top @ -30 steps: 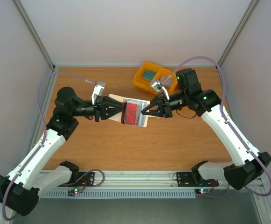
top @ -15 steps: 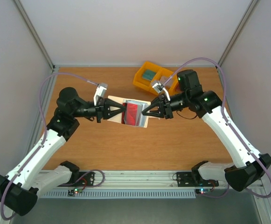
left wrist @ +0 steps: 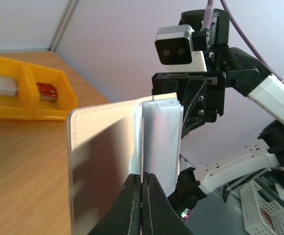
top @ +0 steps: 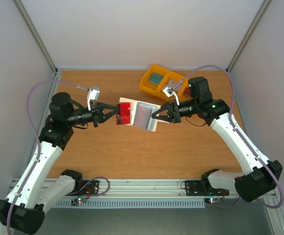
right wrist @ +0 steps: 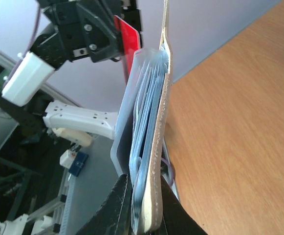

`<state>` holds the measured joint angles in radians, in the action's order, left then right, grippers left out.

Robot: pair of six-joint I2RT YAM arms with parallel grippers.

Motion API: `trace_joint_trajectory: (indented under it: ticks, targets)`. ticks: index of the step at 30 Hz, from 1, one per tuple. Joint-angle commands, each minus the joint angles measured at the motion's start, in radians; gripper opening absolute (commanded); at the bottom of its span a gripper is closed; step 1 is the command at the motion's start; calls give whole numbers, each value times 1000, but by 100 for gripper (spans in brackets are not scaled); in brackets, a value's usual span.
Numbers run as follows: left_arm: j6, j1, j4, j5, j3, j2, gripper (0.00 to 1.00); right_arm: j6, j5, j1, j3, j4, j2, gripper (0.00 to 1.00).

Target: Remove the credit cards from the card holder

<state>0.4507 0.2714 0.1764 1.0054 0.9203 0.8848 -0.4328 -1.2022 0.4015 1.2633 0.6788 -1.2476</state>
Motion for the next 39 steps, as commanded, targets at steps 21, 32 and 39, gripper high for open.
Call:
trace_joint_trajectory:
  ticks: [21,32,39]
  targets:
    - [-8,-30,-10,-39,-97,-35,0,316,102,-45,-406,-284,-446,1]
    - [-20,-16,-16,-54,-97,-30,0,267,256,-112,-372,-120,-563,26]
    - [-392,68,188,-110,-32,-66,0,284,520,-138,-335,64,-386,57]
